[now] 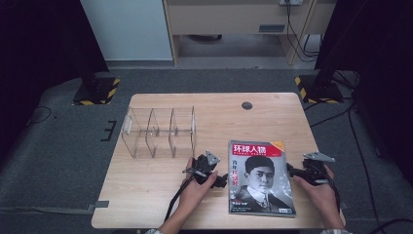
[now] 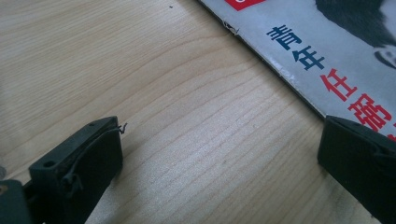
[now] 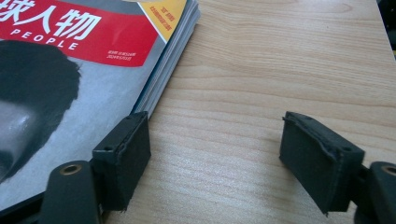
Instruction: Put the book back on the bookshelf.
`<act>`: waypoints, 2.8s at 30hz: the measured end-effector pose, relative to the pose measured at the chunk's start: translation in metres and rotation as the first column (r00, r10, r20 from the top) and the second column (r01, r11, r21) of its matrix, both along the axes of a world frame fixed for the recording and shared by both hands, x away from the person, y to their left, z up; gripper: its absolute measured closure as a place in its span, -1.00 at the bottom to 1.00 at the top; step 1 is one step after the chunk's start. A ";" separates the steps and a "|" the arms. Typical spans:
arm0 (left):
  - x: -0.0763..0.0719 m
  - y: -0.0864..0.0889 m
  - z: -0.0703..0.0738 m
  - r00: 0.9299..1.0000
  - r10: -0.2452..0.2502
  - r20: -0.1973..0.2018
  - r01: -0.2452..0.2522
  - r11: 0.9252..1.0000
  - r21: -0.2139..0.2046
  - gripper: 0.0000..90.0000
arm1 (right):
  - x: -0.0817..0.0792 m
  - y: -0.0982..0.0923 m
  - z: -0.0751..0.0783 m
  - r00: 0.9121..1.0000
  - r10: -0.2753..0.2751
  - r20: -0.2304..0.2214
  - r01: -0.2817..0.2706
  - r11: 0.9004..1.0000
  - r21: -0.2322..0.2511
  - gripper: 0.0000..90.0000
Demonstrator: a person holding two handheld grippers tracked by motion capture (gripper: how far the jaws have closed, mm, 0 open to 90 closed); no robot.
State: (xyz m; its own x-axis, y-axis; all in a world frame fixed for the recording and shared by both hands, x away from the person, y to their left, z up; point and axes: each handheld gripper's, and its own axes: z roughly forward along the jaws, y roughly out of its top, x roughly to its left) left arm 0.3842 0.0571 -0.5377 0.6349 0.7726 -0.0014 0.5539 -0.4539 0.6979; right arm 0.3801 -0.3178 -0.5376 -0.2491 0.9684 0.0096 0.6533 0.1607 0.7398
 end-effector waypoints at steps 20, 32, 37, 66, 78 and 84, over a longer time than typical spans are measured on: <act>-0.012 -0.006 0.003 0.999 -0.030 0.020 0.031 0.999 -0.025 -0.92 | -0.021 0.014 0.020 0.997 0.069 0.028 -0.070 0.997 0.017 -0.47; -0.030 -0.027 0.006 0.991 -0.130 0.013 0.131 0.989 -0.062 -0.85 | -0.019 0.036 0.013 0.982 0.190 0.006 -0.190 0.981 0.037 -0.51; -0.037 -0.036 0.007 0.986 -0.168 0.014 0.168 0.983 -0.070 -0.84 | -0.016 0.039 0.009 0.979 0.201 -0.013 -0.200 0.978 0.055 -0.54; -0.046 -0.054 0.002 0.976 -0.218 0.001 0.218 0.975 -0.052 -0.87 | -0.007 0.047 0.008 0.979 0.204 0.016 -0.205 0.977 0.054 -0.48; -0.047 -0.055 0.002 0.978 -0.210 0.000 0.209 0.977 -0.047 -0.89 | -0.012 0.053 0.025 0.972 0.221 0.079 -0.227 0.971 0.079 -0.20; -0.047 -0.056 0.002 0.978 -0.208 -0.001 0.208 0.977 -0.046 -0.90 | -0.014 0.053 0.029 0.968 0.230 0.101 -0.240 0.966 0.096 -0.04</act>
State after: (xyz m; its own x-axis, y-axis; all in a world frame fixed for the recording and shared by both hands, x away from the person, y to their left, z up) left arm 0.3371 0.0015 -0.5360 0.7815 0.6227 -0.0379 0.4549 -0.5272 0.7178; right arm 0.3661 -0.2643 -0.5087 -0.4739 0.8772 0.0768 0.5377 0.2191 0.8142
